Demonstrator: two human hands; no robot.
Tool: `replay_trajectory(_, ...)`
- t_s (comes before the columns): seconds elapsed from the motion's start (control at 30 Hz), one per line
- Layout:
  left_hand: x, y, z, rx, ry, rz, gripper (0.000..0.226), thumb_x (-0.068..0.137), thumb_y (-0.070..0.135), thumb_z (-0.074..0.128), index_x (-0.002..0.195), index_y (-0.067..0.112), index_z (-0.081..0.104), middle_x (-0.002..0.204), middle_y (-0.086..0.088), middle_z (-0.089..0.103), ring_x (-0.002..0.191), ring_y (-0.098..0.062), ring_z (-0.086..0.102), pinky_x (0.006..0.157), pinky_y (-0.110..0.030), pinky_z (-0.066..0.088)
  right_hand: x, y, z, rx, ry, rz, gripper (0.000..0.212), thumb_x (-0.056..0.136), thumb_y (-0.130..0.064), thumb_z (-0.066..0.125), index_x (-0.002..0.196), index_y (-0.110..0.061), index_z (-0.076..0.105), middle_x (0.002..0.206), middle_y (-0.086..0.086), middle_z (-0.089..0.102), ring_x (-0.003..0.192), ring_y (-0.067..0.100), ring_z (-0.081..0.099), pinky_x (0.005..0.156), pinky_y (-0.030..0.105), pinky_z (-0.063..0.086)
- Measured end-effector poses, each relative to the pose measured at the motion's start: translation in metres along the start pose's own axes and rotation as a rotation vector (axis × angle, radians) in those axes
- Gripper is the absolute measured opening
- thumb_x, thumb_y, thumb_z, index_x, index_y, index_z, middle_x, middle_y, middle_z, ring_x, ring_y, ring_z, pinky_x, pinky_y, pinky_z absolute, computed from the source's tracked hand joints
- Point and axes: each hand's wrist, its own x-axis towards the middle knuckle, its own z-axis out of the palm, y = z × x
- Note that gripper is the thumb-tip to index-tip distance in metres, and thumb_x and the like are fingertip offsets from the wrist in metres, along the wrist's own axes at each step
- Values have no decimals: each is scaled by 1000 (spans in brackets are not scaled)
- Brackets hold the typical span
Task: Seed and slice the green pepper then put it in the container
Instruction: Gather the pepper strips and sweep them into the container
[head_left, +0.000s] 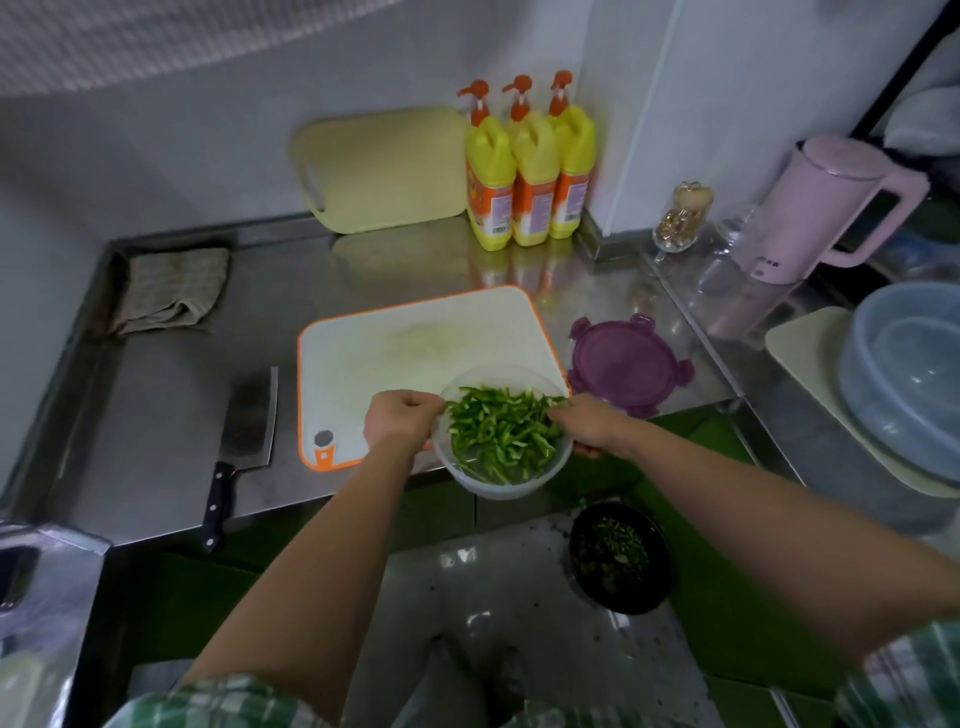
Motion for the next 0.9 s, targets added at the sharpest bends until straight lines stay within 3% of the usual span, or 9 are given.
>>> replay_trajectory(0.07,5,10,3,64,25,50,5,83,23,70,84,19,73,94,-6,72,92,-30,67,88,-40,55,12,-5,5,52,69,27,34,99,-24,41,72,-7,50,51,11,47,38,20,41,38,22,31)
replay_trajectory(0.2,21,20,13,180,-83,60,40,88,24,63,126,16,56,112,-13,66,100,-35,64,89,-41,54,35,-19,20,254,166,105,36,100,-21,37,70,-6,49,52,12,50,41,21,43,38,22,32)
replay_trajectory(0.3,33,23,19,164,-156,43,35,89,20,59,124,15,53,104,-14,64,91,-38,66,82,-48,57,54,-30,24,304,227,112,38,102,-23,37,69,-6,48,55,12,49,49,23,46,48,30,38)
replay_trajectory(0.43,59,21,21,225,-177,41,44,89,24,58,130,12,51,117,-17,63,101,-37,64,88,-47,55,71,-40,27,259,218,151,36,101,-29,38,78,-5,53,65,12,55,60,25,52,65,38,47)
replay_trajectory(0.53,70,21,20,267,-219,8,44,91,22,55,133,10,48,114,-16,63,87,-36,68,83,-45,58,76,-39,31,236,178,161,52,103,-35,34,64,-6,51,53,10,53,44,21,47,48,27,41)
replay_trajectory(0.63,76,25,22,297,-228,0,37,92,21,53,126,9,49,103,-16,64,81,-35,69,78,-45,59,74,-36,27,304,89,237,70,98,-58,20,68,-4,53,51,11,51,42,20,44,42,22,36)
replay_trajectory(0.7,82,26,23,310,-219,-23,32,93,22,53,120,7,48,97,-16,64,75,-34,69,76,-45,60,71,-35,18,270,107,232,76,96,-61,13,75,-3,57,63,13,55,54,23,50,53,27,41)
replay_trajectory(0.8,82,27,30,354,-239,-32,33,94,21,52,120,2,46,99,-17,64,77,-35,71,76,-46,60,69,-28,9,126,172,176,77,98,-58,11,116,-2,60,107,20,60,101,31,58,93,37,43)
replay_trajectory(0.9,76,26,36,380,-240,-44,36,93,21,53,122,1,42,106,-18,64,80,-36,71,77,-44,59,66,-23,3,83,162,110,71,96,-62,14,104,-10,61,117,23,62,110,36,58,103,46,41)
